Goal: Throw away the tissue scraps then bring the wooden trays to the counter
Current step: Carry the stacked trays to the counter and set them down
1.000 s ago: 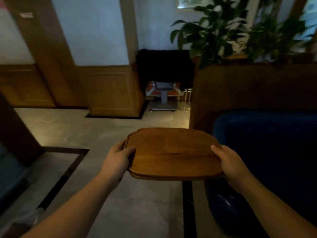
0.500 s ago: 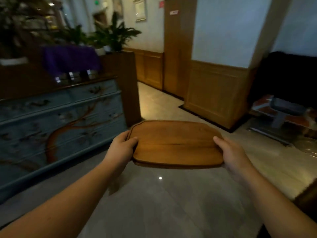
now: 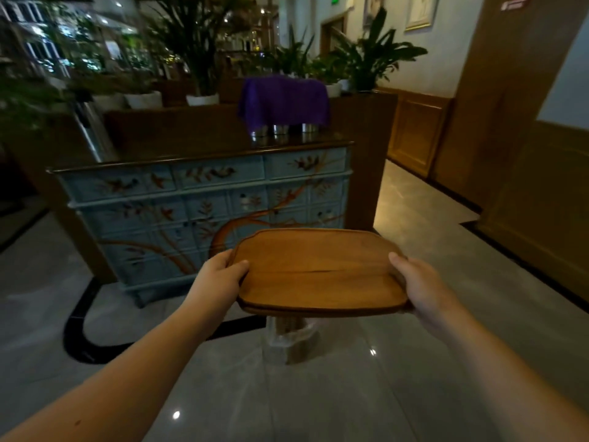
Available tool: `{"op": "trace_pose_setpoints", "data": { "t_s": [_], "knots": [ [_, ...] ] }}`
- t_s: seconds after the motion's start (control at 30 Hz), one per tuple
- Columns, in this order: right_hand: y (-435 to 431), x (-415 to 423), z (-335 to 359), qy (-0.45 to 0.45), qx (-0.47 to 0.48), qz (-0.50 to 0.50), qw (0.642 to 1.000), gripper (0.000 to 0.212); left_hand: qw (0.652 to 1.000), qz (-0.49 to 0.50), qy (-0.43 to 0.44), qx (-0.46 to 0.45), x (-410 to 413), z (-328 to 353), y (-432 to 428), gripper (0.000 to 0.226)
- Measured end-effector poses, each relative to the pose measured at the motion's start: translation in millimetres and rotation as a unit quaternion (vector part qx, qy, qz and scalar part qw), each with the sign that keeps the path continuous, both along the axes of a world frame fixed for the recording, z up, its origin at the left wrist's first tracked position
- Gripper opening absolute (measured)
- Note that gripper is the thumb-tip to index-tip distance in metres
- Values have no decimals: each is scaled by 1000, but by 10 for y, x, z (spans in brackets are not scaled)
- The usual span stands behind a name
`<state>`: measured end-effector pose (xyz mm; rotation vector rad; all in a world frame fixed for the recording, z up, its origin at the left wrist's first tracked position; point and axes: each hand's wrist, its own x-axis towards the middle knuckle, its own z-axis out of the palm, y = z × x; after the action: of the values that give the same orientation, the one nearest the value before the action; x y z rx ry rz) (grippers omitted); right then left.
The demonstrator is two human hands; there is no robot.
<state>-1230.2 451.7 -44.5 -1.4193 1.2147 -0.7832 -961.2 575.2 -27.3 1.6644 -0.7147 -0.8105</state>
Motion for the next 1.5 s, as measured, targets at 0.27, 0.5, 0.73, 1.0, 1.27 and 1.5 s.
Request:
{"op": "trace_pose_setpoints", "data": {
  "t_s": [0.27,0.5,0.73,1.0,1.27,1.5],
  "knots": [
    [-971,1613,221,25,-20,42,999,66,999,32,20,-14,1489,314,-696,20],
    [-1725,2608,375,32,-55,71,995,46,998,65,-12,-4,2453,371,-1298,38],
    [-2774,3526,351,-17,-39,97,994,53,996,64,-56,15,3206,366,-2157,26],
    [-4195,4579,436,-9,-24,188,982,49,991,114,-57,42,4103,342,-3282,21],
    [-4962,5612,341,37,-5,256,966,58,982,172,-63,43,5070,205,-3843,37],
    [-5470,6530,219,71,-47,255,963,66,983,144,-106,36,6074,140,-4425,18]
  ]
}}
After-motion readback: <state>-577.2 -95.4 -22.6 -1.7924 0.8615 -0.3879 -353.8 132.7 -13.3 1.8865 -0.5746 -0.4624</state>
